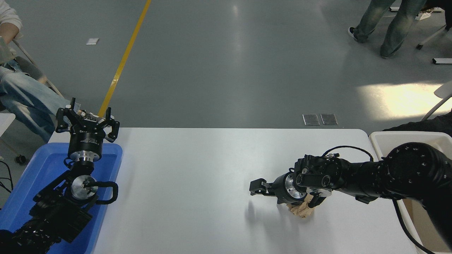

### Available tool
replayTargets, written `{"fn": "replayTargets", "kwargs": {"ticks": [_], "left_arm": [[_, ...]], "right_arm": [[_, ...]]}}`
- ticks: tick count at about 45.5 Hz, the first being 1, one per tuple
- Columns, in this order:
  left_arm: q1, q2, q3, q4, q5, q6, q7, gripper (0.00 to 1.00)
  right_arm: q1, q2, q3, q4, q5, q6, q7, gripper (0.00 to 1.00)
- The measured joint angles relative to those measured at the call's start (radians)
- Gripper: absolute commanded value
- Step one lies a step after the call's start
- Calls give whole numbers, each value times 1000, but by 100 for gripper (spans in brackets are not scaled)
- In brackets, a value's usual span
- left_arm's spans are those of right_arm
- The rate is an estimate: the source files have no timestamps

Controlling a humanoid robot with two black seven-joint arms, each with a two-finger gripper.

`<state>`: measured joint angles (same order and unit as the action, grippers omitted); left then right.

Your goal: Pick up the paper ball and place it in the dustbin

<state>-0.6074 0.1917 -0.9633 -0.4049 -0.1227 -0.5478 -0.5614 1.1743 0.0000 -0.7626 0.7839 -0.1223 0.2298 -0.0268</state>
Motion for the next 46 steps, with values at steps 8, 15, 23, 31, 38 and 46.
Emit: {"fn": "replayTargets", "kwargs": {"ticks": [8, 15, 23, 31, 38, 46], "left_arm": [[0, -1, -4, 0, 0, 0, 0, 99], [0, -1, -4, 0, 0, 0, 0, 99], [0, -1, -4, 0, 0, 0, 0, 99], [0, -2, -4, 0, 0, 0, 0, 99], [0, -2, -3, 0, 0, 0, 0, 99], [0, -2, -3, 0, 0, 0, 0, 99]], "right_arm": [[4, 0, 0, -1, -1, 0, 0, 100], [8, 0, 0, -2, -1, 1, -1, 100], [19, 0, 0, -2, -1, 5, -1, 100], [55, 0, -2, 8, 1, 26, -4, 100], [135, 0, -10, 42, 6, 83, -5, 100], [308, 0, -38, 137, 13, 148, -7, 100]]}}
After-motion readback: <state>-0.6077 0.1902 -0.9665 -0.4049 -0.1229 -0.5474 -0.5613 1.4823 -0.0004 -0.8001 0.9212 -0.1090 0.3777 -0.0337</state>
